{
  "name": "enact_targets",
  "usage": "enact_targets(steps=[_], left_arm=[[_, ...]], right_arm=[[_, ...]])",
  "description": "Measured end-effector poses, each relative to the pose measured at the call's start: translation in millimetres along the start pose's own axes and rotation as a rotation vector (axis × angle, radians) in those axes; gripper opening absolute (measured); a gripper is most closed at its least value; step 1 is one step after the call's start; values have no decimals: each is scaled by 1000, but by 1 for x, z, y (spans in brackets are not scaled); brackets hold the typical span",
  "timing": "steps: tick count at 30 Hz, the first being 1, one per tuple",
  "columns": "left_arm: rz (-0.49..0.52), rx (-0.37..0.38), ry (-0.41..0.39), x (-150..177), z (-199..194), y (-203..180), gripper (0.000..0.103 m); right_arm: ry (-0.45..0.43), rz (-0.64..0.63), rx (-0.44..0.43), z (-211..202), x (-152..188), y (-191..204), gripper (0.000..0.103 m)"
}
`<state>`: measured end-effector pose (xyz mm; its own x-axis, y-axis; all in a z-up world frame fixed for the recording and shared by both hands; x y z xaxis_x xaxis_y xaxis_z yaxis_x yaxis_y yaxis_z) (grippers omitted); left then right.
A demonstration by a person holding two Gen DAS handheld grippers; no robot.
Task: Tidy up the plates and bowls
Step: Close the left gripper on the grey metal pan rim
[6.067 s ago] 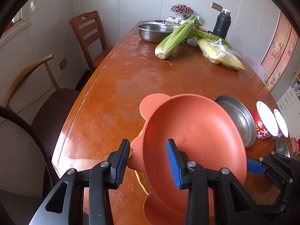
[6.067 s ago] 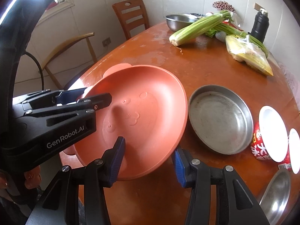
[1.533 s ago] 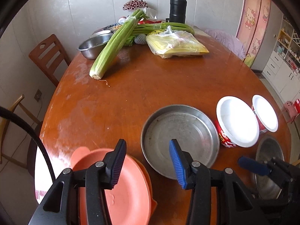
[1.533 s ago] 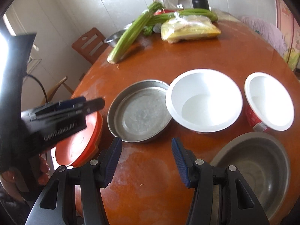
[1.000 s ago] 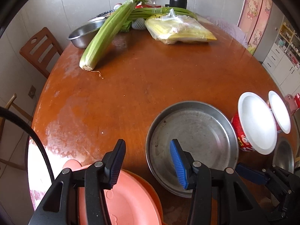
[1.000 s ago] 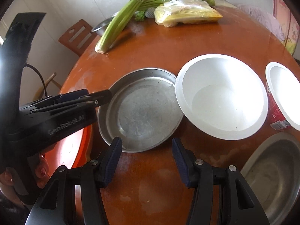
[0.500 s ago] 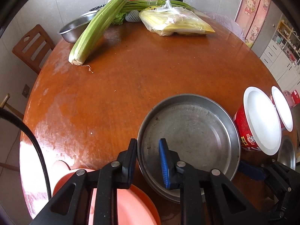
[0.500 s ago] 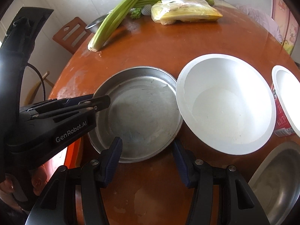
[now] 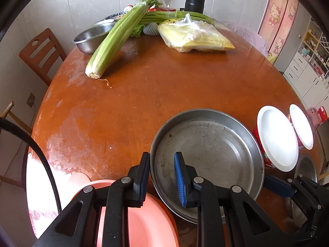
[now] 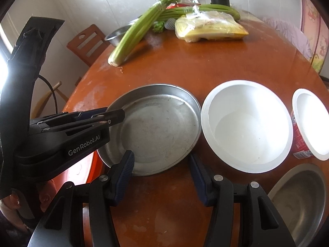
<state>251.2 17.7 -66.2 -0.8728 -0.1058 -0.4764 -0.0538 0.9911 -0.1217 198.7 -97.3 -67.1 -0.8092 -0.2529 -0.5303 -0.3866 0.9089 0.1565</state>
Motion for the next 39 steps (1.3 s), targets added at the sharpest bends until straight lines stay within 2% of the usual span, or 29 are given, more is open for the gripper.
enact_targets(steps=[18, 39], left_arm=[[-6, 17, -89, 5, -49, 4, 24], [-100, -40, -182, 23, -109, 64, 24]], right_arm=[[-84, -44, 9, -39, 1, 20, 57], [-147, -197, -39, -61, -9, 86, 58]])
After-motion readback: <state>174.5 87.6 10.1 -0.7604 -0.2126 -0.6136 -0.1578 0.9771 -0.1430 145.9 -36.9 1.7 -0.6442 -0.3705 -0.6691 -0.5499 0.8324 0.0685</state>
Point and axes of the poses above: each gripper's, at about its wrist camera, not at the fingertips, and z roughly the way its jaws point, y to its left, x to its underside, the point moved 7 cm from there along z, roughly the way its jaws point, and after that the axes turned 9 degrees about -z, right-handed, at the moved point
